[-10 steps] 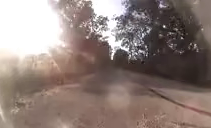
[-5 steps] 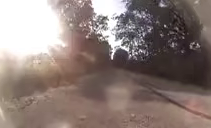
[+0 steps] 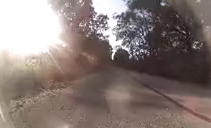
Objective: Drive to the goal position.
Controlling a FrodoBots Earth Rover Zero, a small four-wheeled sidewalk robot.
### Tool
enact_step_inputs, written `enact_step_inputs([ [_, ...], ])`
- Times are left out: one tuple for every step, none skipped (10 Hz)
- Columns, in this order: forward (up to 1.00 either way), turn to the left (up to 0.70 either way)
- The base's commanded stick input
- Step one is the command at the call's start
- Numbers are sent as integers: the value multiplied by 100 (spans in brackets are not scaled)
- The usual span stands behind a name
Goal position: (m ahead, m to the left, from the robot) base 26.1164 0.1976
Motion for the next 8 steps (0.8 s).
enact_step_inputs([
  [70, -8],
  [70, -21],
  [70, -25],
  [70, -8],
  [70, 0],
  [70, 0],
  [70, 0],
  [70, 0],
])
